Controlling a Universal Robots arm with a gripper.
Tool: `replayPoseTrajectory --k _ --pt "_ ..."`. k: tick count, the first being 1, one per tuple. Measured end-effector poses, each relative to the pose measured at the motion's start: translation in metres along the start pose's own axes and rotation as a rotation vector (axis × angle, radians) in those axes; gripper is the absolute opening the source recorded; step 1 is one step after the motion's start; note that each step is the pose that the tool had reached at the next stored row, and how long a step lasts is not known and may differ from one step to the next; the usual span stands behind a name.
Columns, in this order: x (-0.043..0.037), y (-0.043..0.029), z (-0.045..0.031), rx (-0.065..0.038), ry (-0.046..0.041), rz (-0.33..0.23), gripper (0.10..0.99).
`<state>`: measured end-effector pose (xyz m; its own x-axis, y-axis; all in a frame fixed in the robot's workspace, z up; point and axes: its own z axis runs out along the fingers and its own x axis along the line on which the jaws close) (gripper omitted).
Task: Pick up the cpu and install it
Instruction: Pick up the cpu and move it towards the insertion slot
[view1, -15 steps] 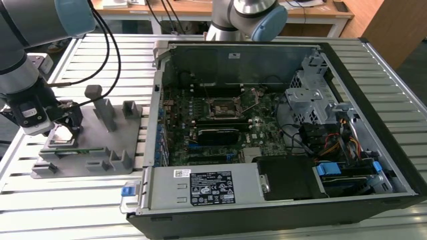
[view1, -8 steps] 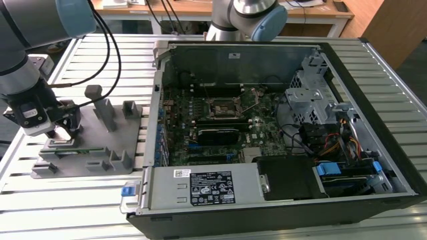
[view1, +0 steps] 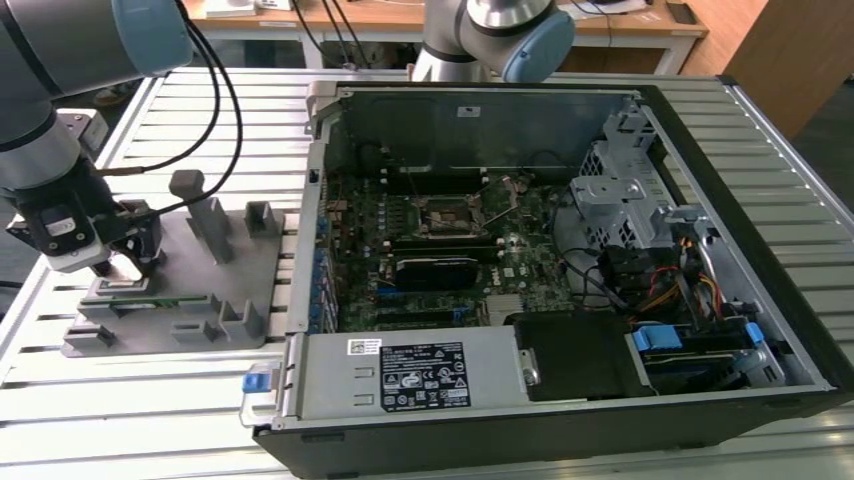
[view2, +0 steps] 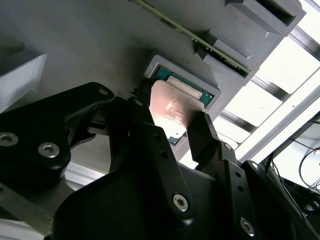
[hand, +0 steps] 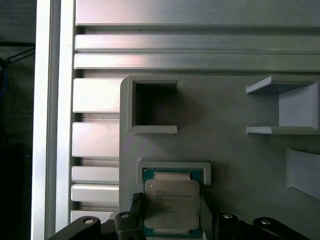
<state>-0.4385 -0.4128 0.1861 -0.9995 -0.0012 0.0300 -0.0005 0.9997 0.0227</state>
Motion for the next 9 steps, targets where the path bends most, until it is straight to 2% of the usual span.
replayPoseTrajectory --k 5,6,9 --pt "-0.0002 0.0001 -0.0003 0.0 -0.0002 0.0 0.569" --pt "-0.0002 0.0001 -0.0007 0.0 -0.0002 0.0 0.627" --pt "-0.0003 0.0 -0.0008 0.0 -0.0028 0.0 0.627"
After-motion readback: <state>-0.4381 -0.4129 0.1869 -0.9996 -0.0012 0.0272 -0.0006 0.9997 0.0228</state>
